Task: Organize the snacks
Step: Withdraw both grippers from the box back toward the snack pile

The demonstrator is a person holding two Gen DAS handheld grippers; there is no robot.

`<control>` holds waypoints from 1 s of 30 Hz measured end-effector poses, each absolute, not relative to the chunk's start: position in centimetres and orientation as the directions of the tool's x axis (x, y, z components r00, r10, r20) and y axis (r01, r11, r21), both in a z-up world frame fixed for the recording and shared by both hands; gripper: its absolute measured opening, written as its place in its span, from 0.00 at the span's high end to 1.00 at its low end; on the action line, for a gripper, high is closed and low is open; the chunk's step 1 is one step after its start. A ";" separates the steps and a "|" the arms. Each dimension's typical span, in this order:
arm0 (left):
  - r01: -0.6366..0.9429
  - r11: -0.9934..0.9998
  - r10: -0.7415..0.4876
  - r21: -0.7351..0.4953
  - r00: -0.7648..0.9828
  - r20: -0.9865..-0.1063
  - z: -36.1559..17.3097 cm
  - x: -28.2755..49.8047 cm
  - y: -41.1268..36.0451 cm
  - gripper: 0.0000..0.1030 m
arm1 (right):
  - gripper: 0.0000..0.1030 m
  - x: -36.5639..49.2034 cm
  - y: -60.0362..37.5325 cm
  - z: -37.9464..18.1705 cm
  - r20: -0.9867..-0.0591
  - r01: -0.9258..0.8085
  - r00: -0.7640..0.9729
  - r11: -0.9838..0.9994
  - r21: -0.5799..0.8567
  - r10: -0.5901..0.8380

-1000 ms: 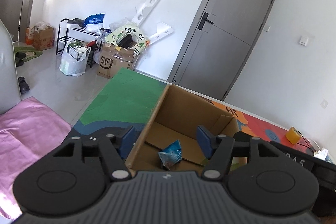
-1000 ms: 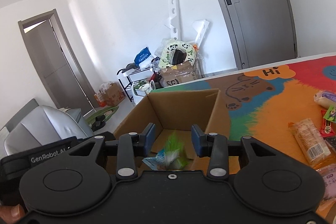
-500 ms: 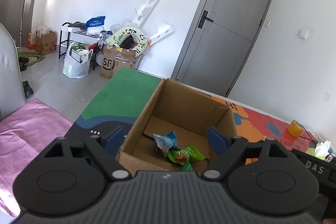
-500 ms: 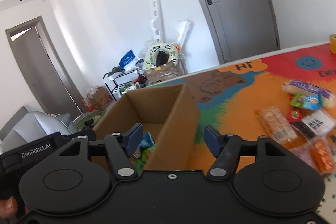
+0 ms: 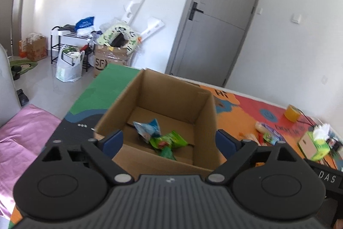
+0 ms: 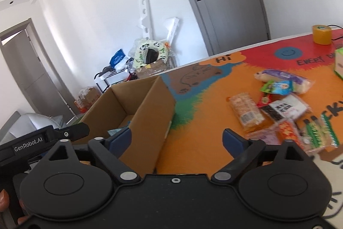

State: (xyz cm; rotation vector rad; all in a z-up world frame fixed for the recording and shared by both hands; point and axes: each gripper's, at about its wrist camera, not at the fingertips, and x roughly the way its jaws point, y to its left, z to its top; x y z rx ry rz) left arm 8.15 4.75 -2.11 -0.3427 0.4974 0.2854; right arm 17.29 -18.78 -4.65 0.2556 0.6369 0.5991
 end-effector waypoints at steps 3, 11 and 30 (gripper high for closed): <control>-0.328 0.913 0.164 -0.241 0.839 -0.520 -2.3 8.5 3.6 0.11 | 0.03 17.1 -20.2 -4.7 -0.484 -0.413 0.670 0.825 0.387 0.563; -0.254 0.942 0.103 -0.222 0.843 -0.529 -2.4 9.6 -0.2 0.11 | 0.00 17.2 -24.0 -5.2 -0.495 -0.346 0.701 0.852 0.394 0.514; -0.114 0.962 -0.029 -0.248 0.862 -0.506 -3.5 13.0 -7.0 0.11 | 0.20 18.4 -32.4 -7.6 -0.498 -0.200 0.756 0.874 0.443 0.425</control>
